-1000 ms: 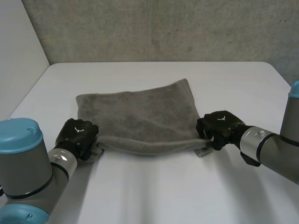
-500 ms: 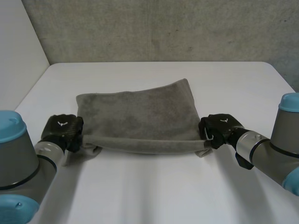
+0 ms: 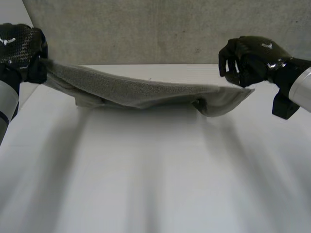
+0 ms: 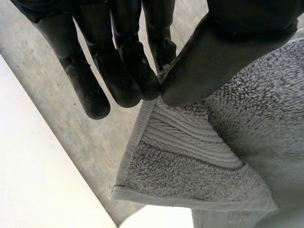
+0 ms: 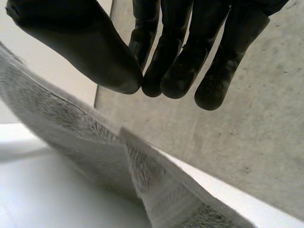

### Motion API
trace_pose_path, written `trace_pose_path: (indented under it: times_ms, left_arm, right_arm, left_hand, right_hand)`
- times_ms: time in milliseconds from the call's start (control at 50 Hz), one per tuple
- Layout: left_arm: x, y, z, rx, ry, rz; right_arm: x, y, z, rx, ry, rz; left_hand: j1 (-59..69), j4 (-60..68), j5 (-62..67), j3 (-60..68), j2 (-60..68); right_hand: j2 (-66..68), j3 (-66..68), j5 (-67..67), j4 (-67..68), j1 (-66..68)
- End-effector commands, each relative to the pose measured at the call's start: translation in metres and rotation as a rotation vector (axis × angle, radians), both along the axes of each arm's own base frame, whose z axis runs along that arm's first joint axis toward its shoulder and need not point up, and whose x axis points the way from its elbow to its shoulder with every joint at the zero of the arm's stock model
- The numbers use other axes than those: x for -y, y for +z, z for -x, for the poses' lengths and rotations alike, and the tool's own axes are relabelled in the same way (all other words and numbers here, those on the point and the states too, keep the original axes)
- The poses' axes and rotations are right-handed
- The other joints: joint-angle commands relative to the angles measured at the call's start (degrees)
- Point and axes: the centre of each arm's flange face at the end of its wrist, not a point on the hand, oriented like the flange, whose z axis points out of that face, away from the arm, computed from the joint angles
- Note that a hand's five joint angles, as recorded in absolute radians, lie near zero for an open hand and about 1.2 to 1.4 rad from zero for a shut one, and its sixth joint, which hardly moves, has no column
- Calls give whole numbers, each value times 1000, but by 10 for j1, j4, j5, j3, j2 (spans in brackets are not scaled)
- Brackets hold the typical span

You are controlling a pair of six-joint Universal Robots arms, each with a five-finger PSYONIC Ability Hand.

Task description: Fold the towel.

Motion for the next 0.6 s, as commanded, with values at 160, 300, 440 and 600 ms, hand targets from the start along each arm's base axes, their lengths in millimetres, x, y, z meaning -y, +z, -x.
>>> trace_pose_path:
  times_ms: [160,300,440,600]
  left_arm:
    - [-8,-126,-7,113,15,-372]
    - [-4,-144,-18,116,56,-410]
    - [5,-140,-25,107,86,-400]
    - [14,-126,-24,94,82,-354]
  right_arm:
    - [7,-129,-5,-266,-8,-233]
    - [5,-146,-4,-293,-14,-259]
    - [-7,-142,-1,-290,-10,-265]
    - [-23,-159,-4,-300,9,-263]
  left_hand:
    - [51,21,34,34,29]
    - [51,21,34,34,29]
    - [51,21,34,34,29]
    - [51,21,34,34,29]
  right_hand:
    - [38,34,28,32,33]
    - [-270,-274,-279,-276,-275]
    - [-488,-492,-497,-494,-493]
    - [-510,-514,-519,-516,-515]
